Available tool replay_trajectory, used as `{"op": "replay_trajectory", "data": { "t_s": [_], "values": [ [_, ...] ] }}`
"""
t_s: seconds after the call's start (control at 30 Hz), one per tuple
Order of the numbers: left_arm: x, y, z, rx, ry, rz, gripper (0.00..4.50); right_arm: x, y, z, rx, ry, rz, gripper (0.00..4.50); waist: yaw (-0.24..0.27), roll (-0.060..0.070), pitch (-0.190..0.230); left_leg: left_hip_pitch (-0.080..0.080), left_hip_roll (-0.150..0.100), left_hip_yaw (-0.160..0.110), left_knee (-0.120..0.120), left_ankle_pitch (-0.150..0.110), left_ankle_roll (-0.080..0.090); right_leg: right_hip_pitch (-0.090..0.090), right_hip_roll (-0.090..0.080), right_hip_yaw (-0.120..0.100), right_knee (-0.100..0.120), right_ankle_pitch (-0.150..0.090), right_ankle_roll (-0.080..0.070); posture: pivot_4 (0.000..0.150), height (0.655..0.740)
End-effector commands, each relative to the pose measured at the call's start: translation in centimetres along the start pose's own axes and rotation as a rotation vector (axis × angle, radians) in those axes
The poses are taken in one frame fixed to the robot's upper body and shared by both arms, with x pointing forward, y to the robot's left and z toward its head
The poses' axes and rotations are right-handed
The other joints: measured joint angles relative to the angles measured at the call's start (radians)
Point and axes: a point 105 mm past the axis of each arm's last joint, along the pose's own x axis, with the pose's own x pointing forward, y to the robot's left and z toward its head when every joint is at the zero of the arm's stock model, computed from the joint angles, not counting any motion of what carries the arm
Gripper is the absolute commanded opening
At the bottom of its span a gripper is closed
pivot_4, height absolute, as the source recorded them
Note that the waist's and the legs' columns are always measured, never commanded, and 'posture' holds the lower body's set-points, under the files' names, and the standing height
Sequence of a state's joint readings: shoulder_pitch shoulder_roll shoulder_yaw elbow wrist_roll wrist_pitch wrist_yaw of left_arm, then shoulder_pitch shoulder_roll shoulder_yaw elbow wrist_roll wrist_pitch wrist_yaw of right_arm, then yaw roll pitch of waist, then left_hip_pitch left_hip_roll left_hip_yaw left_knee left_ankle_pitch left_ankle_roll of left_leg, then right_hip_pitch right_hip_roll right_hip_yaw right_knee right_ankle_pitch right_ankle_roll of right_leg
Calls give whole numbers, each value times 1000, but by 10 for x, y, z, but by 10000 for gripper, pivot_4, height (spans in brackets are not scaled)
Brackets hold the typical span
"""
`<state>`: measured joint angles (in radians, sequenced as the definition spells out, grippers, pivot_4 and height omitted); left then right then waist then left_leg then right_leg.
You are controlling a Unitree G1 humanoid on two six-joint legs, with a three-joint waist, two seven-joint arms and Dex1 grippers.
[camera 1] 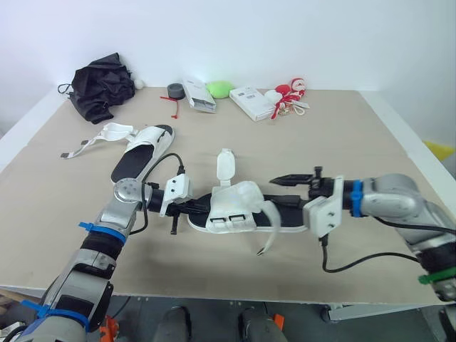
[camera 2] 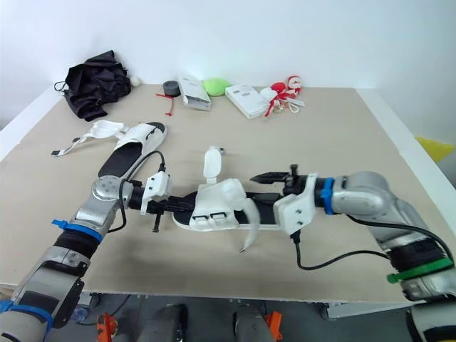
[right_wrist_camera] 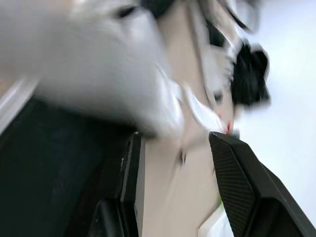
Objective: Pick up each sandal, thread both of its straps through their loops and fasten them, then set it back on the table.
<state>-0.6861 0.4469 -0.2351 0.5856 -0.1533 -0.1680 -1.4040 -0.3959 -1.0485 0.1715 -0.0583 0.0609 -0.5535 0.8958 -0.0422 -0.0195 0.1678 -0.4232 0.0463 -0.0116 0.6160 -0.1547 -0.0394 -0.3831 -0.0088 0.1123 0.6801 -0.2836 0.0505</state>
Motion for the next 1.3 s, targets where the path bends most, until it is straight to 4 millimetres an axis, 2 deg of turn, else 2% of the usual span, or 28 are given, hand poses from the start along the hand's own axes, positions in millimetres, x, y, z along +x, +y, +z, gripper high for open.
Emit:
{"op": "replay_trajectory", "data": {
  "t_s": [0.03, 0.13, 0.2, 0.27, 0.33, 0.43, 0.67, 0.83, 1.17, 1.3],
  "values": [
    [12, -24, -34, -87, 127, -115, 0, -11, 2, 18, 108, -24, 18, 22995, -1, 0, 0, 1, 0, 0, 0, -1, -1, 1, 0, 0, 0, -1, 0, 1500, 7380],
    [13, -23, -33, -86, 125, -116, 0, -19, 19, 23, 313, -9, 81, 22995, 3, 0, 0, 0, -1, -2, 1, -1, -1, 1, 0, 0, 0, -2, 0, 1500, 7380],
    [14, -24, -34, -88, 123, -117, 0, -30, 25, 35, 701, -73, 80, 22995, 4, 1, 0, 0, -1, -1, 1, -1, -1, 1, 0, 0, 0, -2, 0, 1500, 7380],
    [14, -25, -35, -90, 121, -119, 0, -34, 30, 46, 892, -113, 110, 22995, 2, 0, -1, 0, -2, -1, 1, -1, -1, 2, -2, 0, 0, -3, 1, 1500, 7380],
    [14, -27, -36, -93, 125, -125, 0, -32, 28, 54, 1130, -197, 71, 22995, 0, -2, -2, 1, -2, -2, 1, -1, -1, 4, -2, 0, -1, -3, 1, 1500, 7380],
    [14, -28, -36, -93, 125, -128, 0, -18, 30, 64, 1286, -230, 63, 22995, -2, -6, -4, 2, -2, -2, 2, -1, -1, 6, -2, -1, -1, -3, 1, 1500, 7380],
    [13, -27, -36, -92, 126, -129, 0, 13, 60, 71, 1320, -40, 207, 22995, -2, -6, -6, -1, -1, -3, 1, -3, -1, 6, -2, -1, -9, -3, 0, 1500, 7380],
    [12, -26, -35, -92, 128, -124, 0, 14, 60, 89, 1237, -55, 357, 22995, 0, -6, -7, -3, -1, -3, 0, -6, 1, 6, -2, -2, -14, -3, 1, 1500, 7380],
    [12, -30, -36, -101, 123, -121, 0, 38, 72, 68, 1146, 131, 429, 22995, -1, -8, -9, -4, 0, -1, 0, -7, 0, 1, -3, -2, -14, -3, 0, 1500, 7380],
    [12, -36, -38, -112, 125, -127, 0, 47, 71, 66, 1122, 153, 447, 22995, -1, -7, -10, -6, 0, 0, 0, -8, 2, 0, -3, -2, -14, -3, 1, 1500, 7380]
  ]
}}
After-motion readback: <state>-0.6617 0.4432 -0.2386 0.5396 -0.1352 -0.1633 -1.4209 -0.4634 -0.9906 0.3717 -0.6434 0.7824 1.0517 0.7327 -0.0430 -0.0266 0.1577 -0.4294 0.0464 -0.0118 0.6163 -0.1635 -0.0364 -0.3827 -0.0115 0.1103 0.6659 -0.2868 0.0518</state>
